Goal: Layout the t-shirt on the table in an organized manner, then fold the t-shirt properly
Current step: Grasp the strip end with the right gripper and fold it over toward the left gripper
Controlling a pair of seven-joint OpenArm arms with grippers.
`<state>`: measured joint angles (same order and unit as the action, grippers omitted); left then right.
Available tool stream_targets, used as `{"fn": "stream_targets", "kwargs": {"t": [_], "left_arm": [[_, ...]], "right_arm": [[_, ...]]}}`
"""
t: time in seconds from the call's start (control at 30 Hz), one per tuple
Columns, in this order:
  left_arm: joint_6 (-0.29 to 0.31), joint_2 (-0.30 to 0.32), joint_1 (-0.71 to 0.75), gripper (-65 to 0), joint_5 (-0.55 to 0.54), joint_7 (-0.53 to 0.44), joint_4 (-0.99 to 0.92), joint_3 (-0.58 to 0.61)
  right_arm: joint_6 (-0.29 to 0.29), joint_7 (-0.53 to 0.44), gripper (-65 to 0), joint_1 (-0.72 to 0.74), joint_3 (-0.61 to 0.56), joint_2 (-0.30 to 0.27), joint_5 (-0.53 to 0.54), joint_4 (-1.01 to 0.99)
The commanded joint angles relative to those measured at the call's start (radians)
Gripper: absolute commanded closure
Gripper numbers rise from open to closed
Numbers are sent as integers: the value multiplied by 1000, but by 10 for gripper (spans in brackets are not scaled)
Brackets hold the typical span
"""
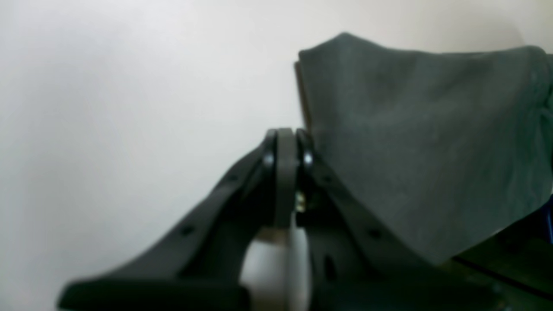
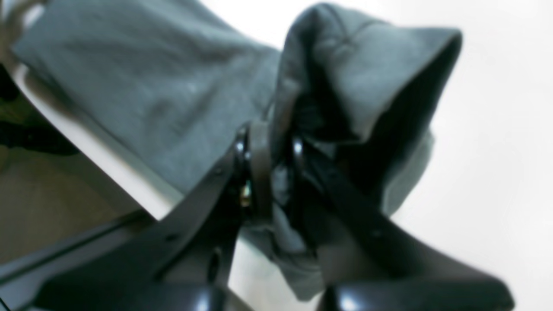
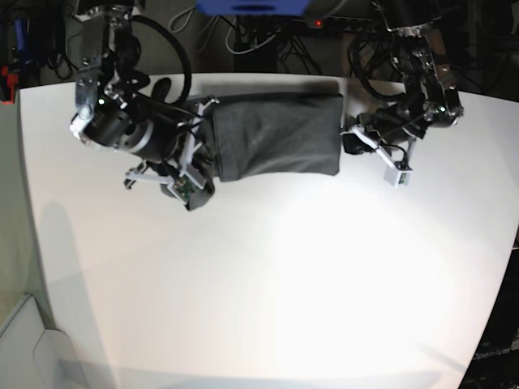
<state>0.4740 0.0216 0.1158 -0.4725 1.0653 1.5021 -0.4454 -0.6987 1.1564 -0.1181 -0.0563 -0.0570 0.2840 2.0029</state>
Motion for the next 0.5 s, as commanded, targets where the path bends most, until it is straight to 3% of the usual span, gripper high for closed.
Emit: {"fn": "stream_targets", "kwargs": {"t": [0.0,0.27,0.47], "left_arm": [[-4,5,-8,-3,4,3,10,-2],[-4,5,-8,-3,4,0,10,-6],[-4,5,-8,-3,4,5,10,-8]], "right_arm": [[1,-20,0,16,-15,1,13,20],[1,-28,0,5,-202,6,11,16],[1,-29,0,16,-228,56,7,-6]]}}
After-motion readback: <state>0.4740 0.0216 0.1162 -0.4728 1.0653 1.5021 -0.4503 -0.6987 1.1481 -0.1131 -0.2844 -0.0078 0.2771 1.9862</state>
